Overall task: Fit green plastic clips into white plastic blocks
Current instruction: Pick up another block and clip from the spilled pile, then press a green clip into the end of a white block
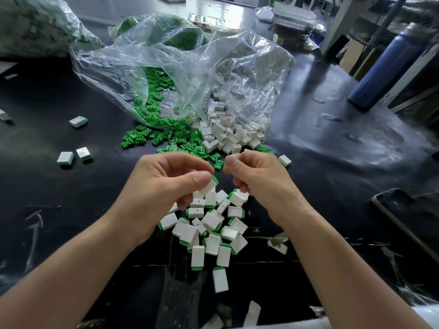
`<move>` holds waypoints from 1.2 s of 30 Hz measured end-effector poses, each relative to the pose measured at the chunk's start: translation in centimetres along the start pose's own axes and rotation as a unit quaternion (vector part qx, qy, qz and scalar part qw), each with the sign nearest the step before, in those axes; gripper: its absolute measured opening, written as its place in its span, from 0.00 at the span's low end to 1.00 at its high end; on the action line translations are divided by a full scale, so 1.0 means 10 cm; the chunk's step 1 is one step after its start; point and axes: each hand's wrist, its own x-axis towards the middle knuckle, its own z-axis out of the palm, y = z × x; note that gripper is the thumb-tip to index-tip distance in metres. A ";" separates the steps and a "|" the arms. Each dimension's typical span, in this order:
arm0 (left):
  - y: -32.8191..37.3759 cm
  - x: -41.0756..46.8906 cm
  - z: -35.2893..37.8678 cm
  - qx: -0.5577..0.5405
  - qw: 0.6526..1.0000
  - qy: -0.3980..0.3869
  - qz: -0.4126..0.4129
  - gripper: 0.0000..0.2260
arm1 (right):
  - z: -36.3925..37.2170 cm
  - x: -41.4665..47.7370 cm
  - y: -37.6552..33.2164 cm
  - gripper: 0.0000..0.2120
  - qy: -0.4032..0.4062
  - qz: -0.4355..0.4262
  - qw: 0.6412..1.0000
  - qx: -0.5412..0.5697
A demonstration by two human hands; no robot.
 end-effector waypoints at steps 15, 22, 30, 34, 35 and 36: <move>-0.02 -0.02 0.05 0.104 0.994 -0.026 0.002 0.11 | -0.17 0.31 0.31 0.09 0.141 -0.076 0.934 -0.318; -0.05 -0.02 0.04 0.098 0.995 -0.022 -0.009 0.05 | -0.19 0.30 0.28 0.09 0.160 -0.087 0.938 -0.296; -0.06 0.04 0.03 0.075 0.994 0.081 -0.002 0.17 | 0.02 -0.05 -0.03 0.06 0.090 -0.208 0.968 -0.110; -0.04 0.02 0.05 0.069 0.996 0.056 -0.001 0.13 | 0.18 -0.16 -0.04 0.05 0.010 -0.229 0.964 -0.136; -0.03 0.02 0.04 0.071 0.996 0.056 0.001 0.11 | 0.18 -0.16 -0.04 0.04 0.007 -0.215 0.968 -0.126; -0.03 0.02 0.04 0.070 0.996 0.059 -0.001 0.09 | 0.18 -0.15 -0.04 0.04 0.004 -0.202 0.973 -0.114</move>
